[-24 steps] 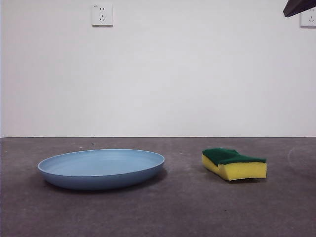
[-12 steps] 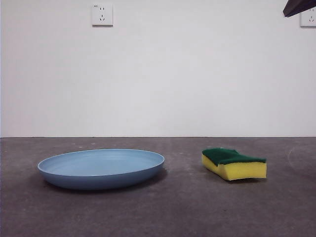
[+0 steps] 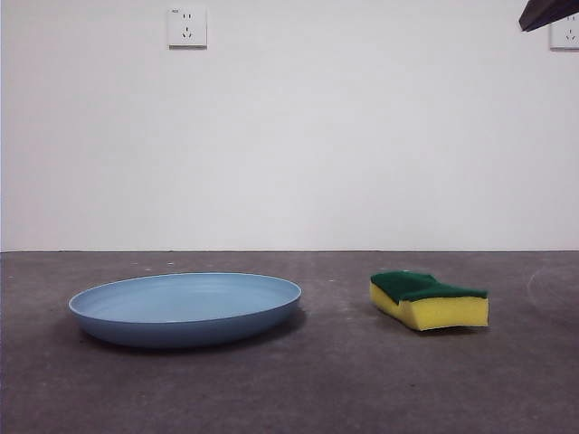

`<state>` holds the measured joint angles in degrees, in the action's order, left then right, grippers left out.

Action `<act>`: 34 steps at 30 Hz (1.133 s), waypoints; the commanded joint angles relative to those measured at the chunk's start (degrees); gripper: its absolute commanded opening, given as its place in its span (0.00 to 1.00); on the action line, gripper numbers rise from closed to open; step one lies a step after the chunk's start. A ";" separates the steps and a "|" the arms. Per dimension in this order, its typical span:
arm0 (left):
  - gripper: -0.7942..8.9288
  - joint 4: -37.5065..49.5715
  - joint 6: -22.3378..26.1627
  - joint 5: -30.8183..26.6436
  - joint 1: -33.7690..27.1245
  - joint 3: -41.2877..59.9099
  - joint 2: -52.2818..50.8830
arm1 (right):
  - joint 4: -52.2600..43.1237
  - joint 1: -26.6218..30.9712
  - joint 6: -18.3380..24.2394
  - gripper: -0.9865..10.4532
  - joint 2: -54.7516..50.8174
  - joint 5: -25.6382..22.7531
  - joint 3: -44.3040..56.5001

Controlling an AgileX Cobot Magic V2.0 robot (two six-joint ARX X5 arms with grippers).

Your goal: Pick up the plate,pick up the cloth,clean the plate with the cloth

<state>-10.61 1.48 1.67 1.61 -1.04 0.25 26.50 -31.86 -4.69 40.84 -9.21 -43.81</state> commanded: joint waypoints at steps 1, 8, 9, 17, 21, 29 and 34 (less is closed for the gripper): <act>0.08 0.11 -0.35 0.00 -0.20 0.81 -0.15 | -0.48 -0.07 -0.15 0.09 -0.31 -0.17 0.37; 0.08 0.13 -0.35 0.02 -0.20 0.81 -0.15 | 0.11 5.22 4.44 0.09 -6.08 -2.69 0.94; 0.08 0.13 -0.35 0.02 -0.20 0.81 -0.15 | 0.07 7.06 4.15 0.09 -7.21 -2.67 1.53; 0.08 0.13 -0.35 0.00 -0.20 0.81 -0.15 | -10.43 22.01 4.13 0.09 -19.12 5.79 14.58; 0.08 0.13 -0.33 0.02 -0.20 0.81 -0.15 | -17.31 26.60 3.96 0.09 -25.46 10.34 23.43; 0.08 0.13 -0.35 0.00 -0.20 0.81 -0.15 | -18.84 29.44 -0.42 0.09 -35.34 12.22 35.63; 0.08 0.13 -0.35 0.00 -0.20 0.81 -0.15 | -18.82 29.44 -1.11 0.09 -39.21 12.28 40.11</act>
<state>-10.61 1.45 1.67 1.61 -1.04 0.25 8.14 -2.48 -4.75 2.15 3.03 -4.64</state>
